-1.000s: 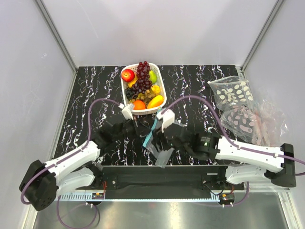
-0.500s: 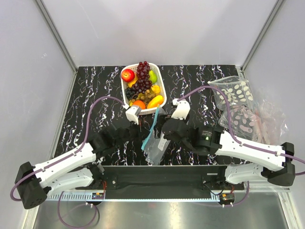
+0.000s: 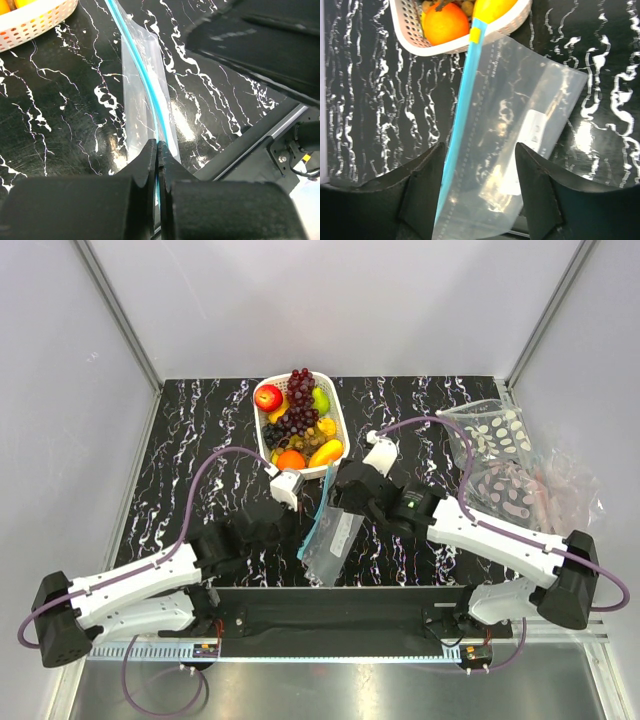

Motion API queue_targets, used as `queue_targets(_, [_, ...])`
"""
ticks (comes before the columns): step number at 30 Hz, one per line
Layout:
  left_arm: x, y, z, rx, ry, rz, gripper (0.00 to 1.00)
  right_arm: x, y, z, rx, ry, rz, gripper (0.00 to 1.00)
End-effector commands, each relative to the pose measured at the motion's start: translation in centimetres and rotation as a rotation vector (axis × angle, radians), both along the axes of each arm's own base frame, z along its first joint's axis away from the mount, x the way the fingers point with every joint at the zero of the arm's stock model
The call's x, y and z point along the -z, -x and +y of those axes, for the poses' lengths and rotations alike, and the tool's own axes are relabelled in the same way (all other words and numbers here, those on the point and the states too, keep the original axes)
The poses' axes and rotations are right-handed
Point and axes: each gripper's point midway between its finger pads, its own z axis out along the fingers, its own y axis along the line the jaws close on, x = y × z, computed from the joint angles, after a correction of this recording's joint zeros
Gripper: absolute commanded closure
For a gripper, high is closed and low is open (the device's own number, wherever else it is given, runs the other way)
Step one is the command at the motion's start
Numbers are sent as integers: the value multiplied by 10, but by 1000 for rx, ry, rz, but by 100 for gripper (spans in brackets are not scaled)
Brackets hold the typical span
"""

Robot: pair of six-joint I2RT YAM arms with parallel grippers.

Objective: Place the food in the zip-top bag and seal the zipper
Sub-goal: Pick up the zipper food storage bag at the center of the board, then open the zipper of the food storage bag.

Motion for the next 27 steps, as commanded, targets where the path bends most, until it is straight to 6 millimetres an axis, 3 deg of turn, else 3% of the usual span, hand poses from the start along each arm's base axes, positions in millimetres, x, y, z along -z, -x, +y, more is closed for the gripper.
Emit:
queue_targets(1, [-33, -10, -5, -26, 49, -100, 100, -7, -7, 17, 2, -96, -3, 36])
queue_targets(13, [-45, -7, -8, -25, 55, -137, 100, 18, -2, 31, -15, -128, 59, 45])
queue_targets(27, [-56, -5, -3, -43, 53, -158, 100, 35, 5, 15, 21, -101, 88, 59])
